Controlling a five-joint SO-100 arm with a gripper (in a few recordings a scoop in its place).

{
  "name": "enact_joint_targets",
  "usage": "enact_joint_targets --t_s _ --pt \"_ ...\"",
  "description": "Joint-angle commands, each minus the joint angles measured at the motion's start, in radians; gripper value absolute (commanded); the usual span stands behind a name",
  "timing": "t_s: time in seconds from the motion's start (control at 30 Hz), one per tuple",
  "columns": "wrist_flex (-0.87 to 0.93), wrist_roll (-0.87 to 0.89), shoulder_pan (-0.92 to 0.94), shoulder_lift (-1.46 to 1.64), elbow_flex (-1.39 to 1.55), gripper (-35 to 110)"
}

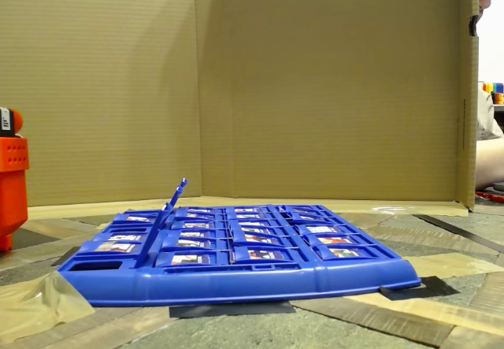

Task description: Flip A0.

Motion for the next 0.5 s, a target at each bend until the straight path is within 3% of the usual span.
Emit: enact_joint_targets --t_s 0.0,0.17,0.47 --pt "-0.012 -0.199 -0.043 -0.143 -0.100 0" --pt "0.064 -0.595 -0.239 -0.430 -0.256 0" --pt "0.040 -0.948 -0.342 -0.683 -0.129 0"
